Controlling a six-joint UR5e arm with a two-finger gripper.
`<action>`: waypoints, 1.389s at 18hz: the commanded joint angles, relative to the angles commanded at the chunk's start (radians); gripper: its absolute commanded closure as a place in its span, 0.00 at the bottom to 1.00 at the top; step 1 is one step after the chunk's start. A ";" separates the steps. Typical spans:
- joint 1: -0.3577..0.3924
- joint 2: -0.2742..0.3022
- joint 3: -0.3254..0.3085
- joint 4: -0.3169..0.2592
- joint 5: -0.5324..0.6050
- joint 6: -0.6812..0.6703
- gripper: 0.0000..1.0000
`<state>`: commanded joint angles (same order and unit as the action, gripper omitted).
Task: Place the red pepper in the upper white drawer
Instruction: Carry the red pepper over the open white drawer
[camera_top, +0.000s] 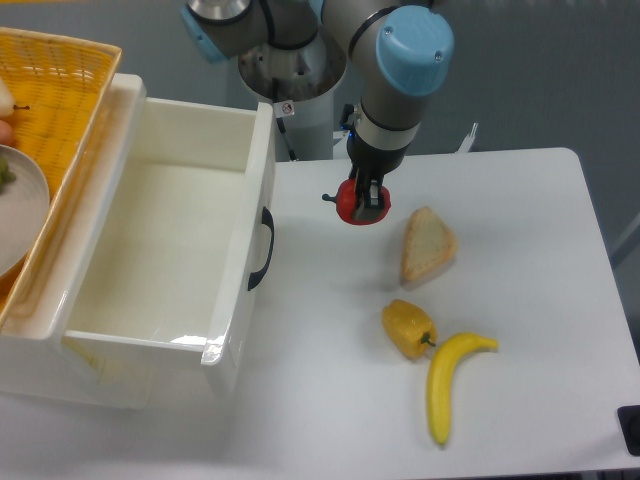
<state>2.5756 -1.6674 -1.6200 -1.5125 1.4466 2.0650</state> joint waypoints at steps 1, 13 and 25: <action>-0.003 -0.002 0.009 -0.008 -0.002 -0.025 0.79; -0.002 0.009 0.071 -0.017 -0.192 -0.322 0.79; -0.044 0.106 0.095 -0.023 -0.413 -0.774 0.80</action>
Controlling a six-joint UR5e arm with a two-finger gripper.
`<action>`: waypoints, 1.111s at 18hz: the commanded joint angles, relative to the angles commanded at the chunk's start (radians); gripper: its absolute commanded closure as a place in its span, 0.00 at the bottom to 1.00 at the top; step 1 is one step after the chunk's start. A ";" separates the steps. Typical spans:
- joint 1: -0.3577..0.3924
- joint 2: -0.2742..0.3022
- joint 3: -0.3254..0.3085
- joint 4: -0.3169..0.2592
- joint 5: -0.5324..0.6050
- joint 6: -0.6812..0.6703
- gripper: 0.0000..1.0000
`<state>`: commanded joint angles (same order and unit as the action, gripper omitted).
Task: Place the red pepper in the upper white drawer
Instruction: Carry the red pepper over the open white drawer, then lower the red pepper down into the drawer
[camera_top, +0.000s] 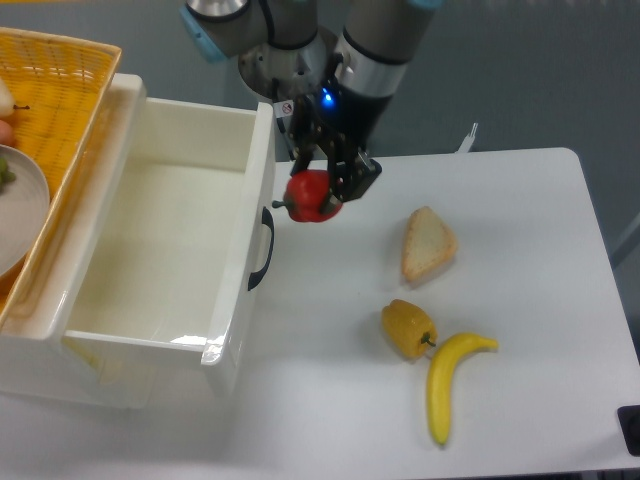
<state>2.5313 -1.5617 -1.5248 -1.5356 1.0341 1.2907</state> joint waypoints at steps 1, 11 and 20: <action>-0.008 0.005 0.003 0.003 -0.002 -0.040 0.80; -0.150 -0.003 0.002 0.028 0.059 0.050 0.85; -0.250 -0.012 -0.002 0.018 0.184 0.180 0.86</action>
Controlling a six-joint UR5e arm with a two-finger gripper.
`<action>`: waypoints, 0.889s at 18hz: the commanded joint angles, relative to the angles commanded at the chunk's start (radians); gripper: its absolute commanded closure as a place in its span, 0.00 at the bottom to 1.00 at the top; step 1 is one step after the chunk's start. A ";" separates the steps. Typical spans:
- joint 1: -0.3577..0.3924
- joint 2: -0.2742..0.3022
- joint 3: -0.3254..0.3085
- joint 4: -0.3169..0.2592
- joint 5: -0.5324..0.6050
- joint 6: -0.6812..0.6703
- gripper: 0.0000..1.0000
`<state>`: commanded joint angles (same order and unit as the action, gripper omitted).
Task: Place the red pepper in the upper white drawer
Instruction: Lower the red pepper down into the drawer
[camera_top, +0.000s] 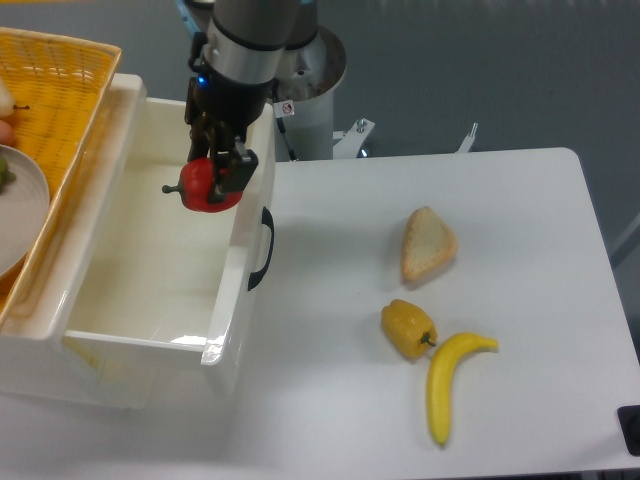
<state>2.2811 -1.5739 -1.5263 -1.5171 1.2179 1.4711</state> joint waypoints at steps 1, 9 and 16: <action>-0.005 0.000 -0.003 0.002 0.000 0.000 0.86; -0.037 -0.017 -0.018 0.009 0.002 0.000 0.86; -0.055 -0.031 -0.040 0.011 0.020 0.003 0.85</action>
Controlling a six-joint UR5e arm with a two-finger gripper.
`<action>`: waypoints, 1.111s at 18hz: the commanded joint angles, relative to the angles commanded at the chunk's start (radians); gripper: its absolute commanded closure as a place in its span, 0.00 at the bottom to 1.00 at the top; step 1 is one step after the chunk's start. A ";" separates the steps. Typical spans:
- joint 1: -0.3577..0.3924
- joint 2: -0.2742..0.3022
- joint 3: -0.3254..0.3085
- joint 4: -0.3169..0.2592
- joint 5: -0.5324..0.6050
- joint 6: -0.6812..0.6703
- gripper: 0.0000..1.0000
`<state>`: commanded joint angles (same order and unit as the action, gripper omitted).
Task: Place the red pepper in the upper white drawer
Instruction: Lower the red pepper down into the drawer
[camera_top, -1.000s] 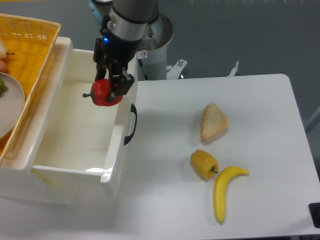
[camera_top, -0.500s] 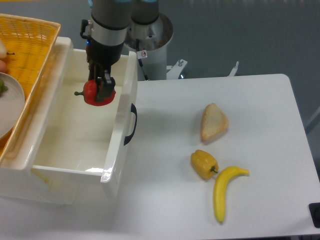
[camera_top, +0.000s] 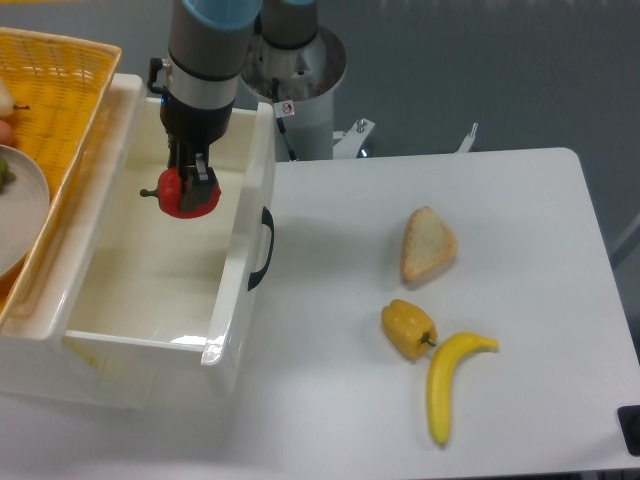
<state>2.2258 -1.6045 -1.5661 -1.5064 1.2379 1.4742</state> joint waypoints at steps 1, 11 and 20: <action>0.000 0.002 -0.006 0.000 0.002 0.000 0.85; -0.026 -0.034 -0.006 0.002 0.002 0.008 0.85; -0.043 -0.066 -0.006 0.002 0.002 0.018 0.85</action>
<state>2.1829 -1.6705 -1.5723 -1.5048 1.2395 1.4925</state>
